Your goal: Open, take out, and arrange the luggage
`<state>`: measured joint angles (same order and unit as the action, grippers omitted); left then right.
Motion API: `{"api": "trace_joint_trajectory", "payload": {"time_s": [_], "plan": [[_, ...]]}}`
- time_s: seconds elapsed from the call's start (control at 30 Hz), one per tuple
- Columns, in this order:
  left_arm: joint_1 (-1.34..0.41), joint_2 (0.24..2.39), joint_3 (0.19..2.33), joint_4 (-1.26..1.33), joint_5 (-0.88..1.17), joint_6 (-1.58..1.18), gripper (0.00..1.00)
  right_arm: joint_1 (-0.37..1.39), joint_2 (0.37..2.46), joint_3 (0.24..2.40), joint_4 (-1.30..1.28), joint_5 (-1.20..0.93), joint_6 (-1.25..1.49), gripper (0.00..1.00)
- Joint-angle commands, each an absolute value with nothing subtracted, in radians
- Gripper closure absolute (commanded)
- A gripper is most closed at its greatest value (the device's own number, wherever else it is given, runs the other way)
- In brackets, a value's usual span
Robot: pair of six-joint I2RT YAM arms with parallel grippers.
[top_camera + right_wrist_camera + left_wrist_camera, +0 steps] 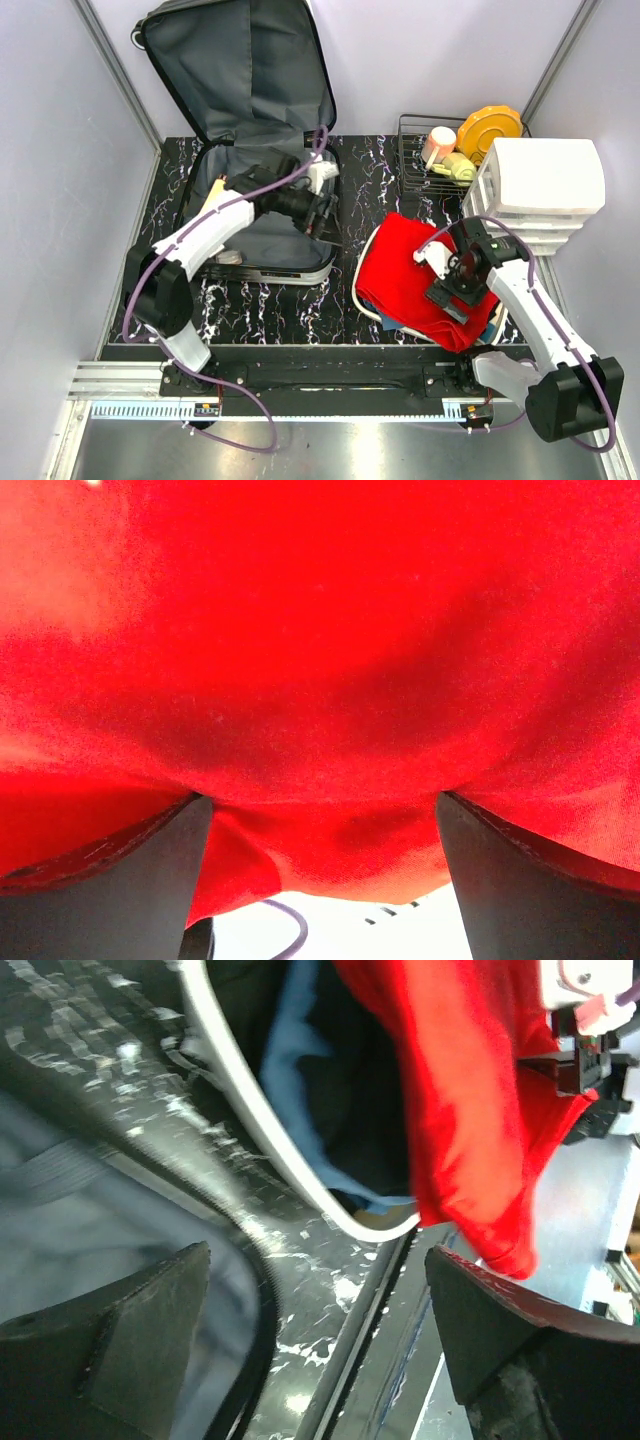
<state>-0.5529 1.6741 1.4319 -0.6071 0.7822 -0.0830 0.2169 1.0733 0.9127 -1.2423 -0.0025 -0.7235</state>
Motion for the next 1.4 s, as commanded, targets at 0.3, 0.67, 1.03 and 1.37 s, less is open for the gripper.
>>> {"api": "trace_joint_trajectory", "payload": {"time_s": [0.3, 0.67, 1.03, 1.37], "plan": [[-0.065, 1.569, 1.621, -0.873, 0.695, 0.183, 0.01, 0.198, 1.105, 1.207, -1.331, -0.184, -0.902, 0.0], [0.091, 1.658, 1.675, -0.981, 0.338, 0.327, 0.09, 0.199, 1.297, 1.603, -1.273, -0.423, -0.583, 0.0], [0.089, 1.635, 1.411, -1.031, 0.232, 0.232, 0.11, 0.201, 1.394, 1.655, -1.215, -0.525, -0.495, 0.0], [0.006, 1.781, 1.305, -0.996, 0.17, 0.186, 0.25, 0.201, 1.41, 1.658, -1.218, -0.505, -0.495, 0.0]]}}
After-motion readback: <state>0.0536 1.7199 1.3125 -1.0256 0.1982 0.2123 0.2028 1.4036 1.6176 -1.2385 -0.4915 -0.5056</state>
